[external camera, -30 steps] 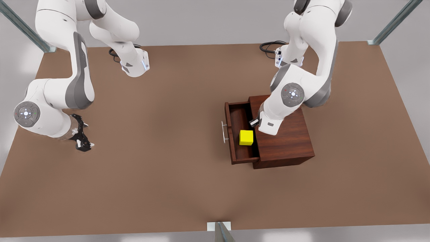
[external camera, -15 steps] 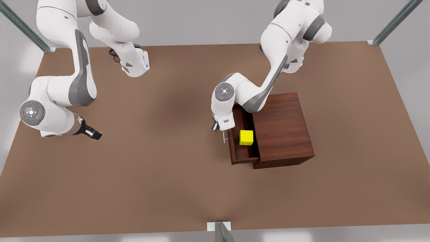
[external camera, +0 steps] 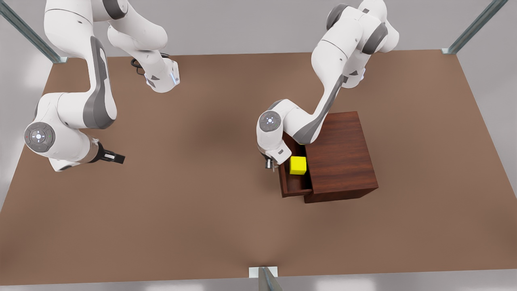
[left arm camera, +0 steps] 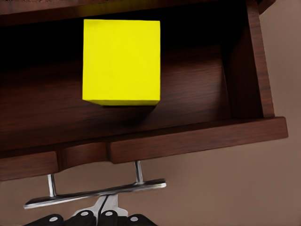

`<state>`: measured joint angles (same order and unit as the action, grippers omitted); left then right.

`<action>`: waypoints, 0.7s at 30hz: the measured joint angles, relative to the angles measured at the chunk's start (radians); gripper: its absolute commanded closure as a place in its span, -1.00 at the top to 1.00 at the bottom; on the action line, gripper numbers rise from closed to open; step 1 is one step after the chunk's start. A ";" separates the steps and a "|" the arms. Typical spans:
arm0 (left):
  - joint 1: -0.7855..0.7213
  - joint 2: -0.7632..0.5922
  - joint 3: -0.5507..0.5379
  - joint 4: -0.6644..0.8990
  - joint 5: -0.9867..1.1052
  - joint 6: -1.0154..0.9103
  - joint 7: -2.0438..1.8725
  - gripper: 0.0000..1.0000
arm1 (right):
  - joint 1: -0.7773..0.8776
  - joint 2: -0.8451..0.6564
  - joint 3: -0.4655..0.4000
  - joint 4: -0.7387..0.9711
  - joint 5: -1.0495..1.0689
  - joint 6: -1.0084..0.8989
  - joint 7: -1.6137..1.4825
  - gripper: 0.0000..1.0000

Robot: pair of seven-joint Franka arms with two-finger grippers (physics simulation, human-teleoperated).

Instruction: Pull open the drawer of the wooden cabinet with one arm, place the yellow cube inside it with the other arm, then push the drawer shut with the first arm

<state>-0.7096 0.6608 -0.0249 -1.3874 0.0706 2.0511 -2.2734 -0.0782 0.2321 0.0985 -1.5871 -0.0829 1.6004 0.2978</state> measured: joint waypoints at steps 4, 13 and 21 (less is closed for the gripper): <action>0.017 -0.003 0.010 -0.007 0.002 -0.020 -0.040 -1.00 | 0.000 0.002 0.001 0.000 -0.001 0.000 -0.039 1.00; 0.050 -0.003 0.024 -0.008 0.004 -0.080 -0.076 -1.00 | 0.000 0.005 0.001 0.000 -0.002 0.000 -0.098 1.00; 0.081 -0.005 0.034 -0.008 0.004 -0.120 -0.062 -1.00 | 0.000 0.005 0.001 0.000 -0.002 0.000 -0.130 1.00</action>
<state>-0.6290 0.6561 0.0093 -1.3949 0.0746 1.9311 -2.3357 -0.0783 0.2376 0.0996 -1.5866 -0.0849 1.6003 0.1674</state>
